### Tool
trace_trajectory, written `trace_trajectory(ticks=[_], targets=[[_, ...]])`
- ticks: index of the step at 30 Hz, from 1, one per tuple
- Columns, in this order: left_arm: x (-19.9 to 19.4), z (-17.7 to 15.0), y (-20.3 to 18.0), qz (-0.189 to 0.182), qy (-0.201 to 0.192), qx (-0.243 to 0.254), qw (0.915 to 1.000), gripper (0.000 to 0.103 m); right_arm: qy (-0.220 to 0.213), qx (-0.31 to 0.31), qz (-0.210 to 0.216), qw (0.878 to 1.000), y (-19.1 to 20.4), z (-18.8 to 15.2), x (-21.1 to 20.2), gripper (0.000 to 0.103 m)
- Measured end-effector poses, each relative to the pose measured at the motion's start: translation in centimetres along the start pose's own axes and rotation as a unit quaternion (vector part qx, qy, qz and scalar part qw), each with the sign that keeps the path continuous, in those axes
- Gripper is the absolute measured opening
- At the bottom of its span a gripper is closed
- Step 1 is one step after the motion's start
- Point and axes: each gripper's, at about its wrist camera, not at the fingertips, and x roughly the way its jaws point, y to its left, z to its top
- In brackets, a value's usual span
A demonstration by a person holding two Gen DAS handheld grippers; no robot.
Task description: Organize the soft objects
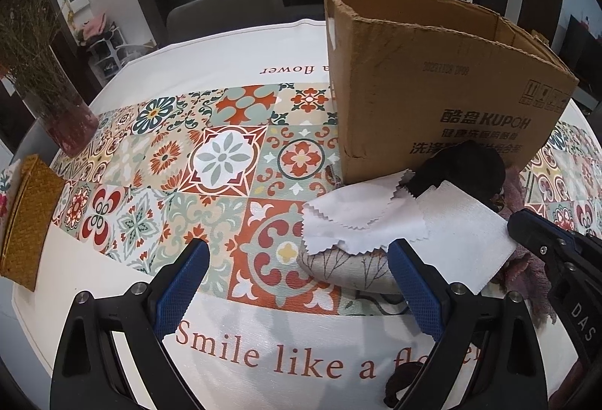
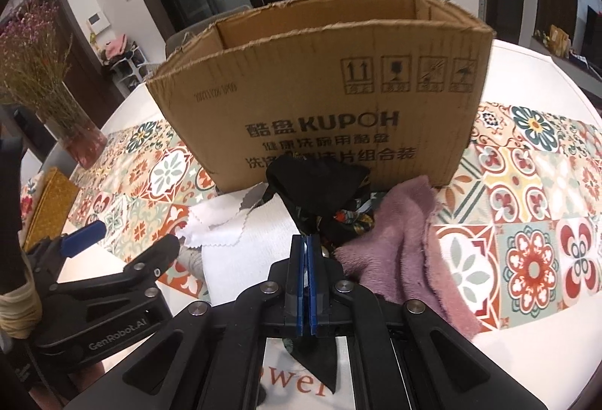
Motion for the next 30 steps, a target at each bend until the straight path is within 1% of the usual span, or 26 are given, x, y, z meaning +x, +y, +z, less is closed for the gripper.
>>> trace_trajectory(ticks=[9,13,16,22,26,29,30], targets=[[-1.3,0.0,-1.6,-0.008,-0.012,0.014,0.9998,0.097,-0.037,0.008,-0.009,0.999,-1.3,0.3,-3.1,0.002],[-1.6,0.0,-2.6,-0.018,-0.017,0.024,0.9994,0.089,-0.053,0.008,-0.019,0.998,-1.7,0.4,-4.4,0.002],[-1.4,-0.1,-3.4,-0.030,-0.011,0.033,0.9990,0.086,-0.061,0.008,-0.026,0.998,-2.1,0.4,-5.0,0.002],[-0.8,-0.3,-4.7,-0.048,-0.002,0.049,0.9976,0.085,-0.069,0.011,-0.039,0.997,-3.1,0.6,-5.6,0.002],[0.4,-0.2,-5.7,-0.058,0.010,0.062,0.9964,0.085,-0.068,0.014,-0.046,0.997,-3.8,0.7,-5.4,0.003],[1.2,-0.1,-6.1,-0.064,0.019,0.064,0.9957,0.072,-0.062,0.017,-0.047,0.997,-4.2,0.8,-4.8,0.003],[1.4,-0.1,-6.1,-0.066,0.021,0.061,0.9957,0.070,-0.061,0.017,-0.047,0.997,-4.2,0.8,-4.6,0.003]])
